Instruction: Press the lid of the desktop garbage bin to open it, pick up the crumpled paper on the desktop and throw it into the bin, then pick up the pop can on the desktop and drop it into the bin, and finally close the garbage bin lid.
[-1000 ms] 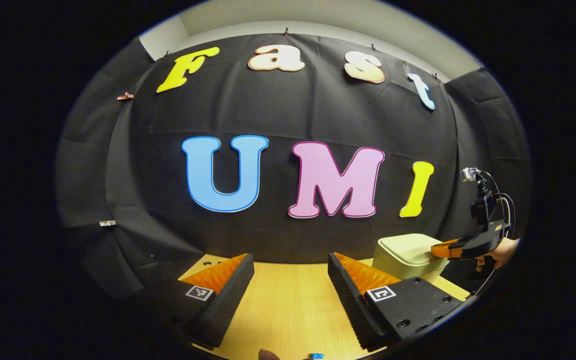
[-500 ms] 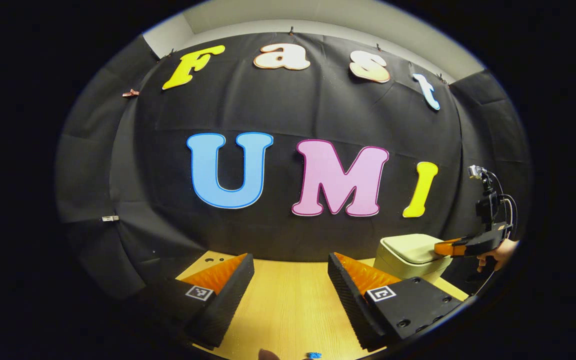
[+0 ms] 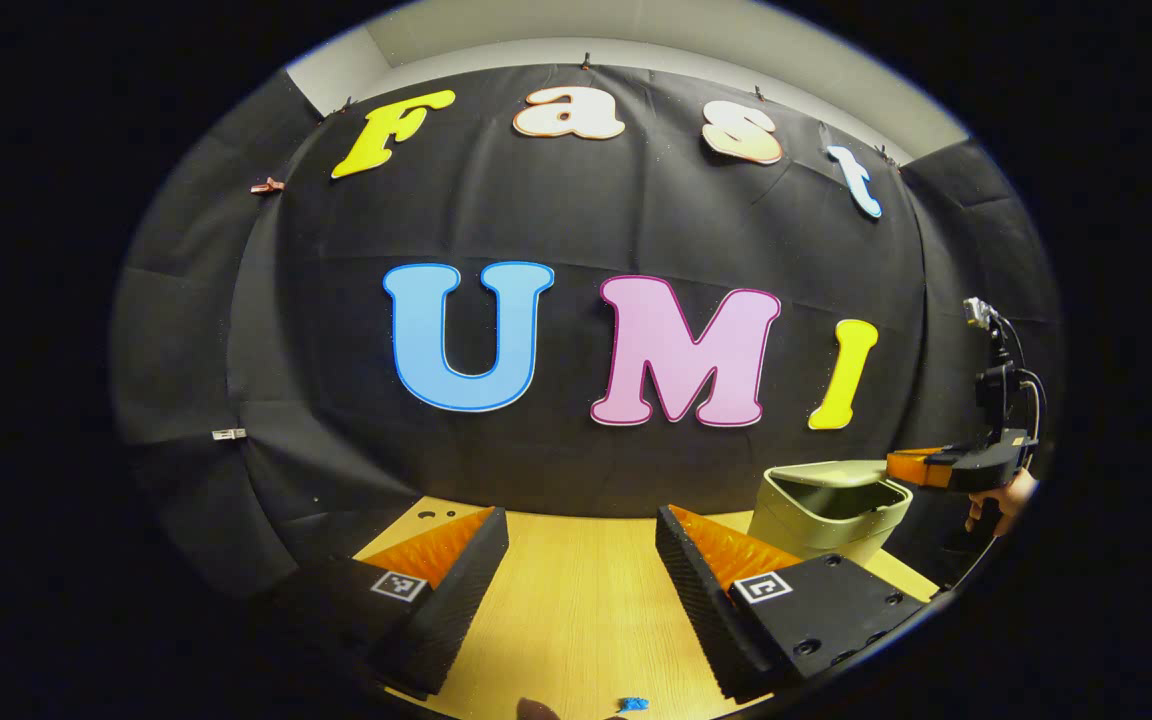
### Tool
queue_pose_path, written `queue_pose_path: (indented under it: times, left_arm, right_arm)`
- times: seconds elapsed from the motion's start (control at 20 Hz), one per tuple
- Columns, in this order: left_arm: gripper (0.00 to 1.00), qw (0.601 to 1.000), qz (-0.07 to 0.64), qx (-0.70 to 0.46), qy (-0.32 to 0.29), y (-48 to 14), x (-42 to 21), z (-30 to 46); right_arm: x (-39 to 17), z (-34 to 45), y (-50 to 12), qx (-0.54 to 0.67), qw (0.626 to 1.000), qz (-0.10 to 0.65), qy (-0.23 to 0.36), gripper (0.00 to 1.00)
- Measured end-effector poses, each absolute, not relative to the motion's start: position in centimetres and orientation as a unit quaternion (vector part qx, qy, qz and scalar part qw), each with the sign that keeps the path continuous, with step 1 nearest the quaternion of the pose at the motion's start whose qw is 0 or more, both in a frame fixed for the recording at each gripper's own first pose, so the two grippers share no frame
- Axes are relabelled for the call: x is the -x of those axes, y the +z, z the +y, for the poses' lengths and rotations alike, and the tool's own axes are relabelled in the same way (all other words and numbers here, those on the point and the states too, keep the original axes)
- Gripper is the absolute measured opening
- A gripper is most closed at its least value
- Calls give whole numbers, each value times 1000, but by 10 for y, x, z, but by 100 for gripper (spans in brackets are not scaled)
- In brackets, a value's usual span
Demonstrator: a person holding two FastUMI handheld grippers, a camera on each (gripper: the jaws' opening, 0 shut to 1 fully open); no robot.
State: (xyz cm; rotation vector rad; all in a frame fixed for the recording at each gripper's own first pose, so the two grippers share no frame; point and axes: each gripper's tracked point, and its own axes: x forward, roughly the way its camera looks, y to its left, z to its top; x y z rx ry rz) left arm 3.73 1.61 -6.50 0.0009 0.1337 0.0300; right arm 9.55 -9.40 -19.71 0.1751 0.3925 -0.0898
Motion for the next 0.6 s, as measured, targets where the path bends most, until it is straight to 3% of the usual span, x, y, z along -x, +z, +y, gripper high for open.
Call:
queue_pose_path:
  times: [0.15, 0.25, 0.4, 0.5, 0.6]
  left_arm:
    - [96, 997, 78, 0, 3, -75, -32, 12]
    - [96, 996, 90, 0, -14, -87, -27, 7]
    - [95, 992, 117, -7, -43, -111, -19, -2]
    - [95, 989, 135, -3, -61, -130, -13, -10]
    - [94, 985, 153, 8, -78, -151, -8, -20]
  right_arm:
    - [-88, -91, -176, -89, 982, 160, -38, 6]
    - [-80, -90, -163, -86, 986, 139, -34, 13]
    - [-68, -85, -150, -82, 989, 121, -23, 31]
    - [-58, -78, -145, -78, 990, 116, -11, 54]
    - [-49, -73, -141, -73, 991, 113, -2, 67]
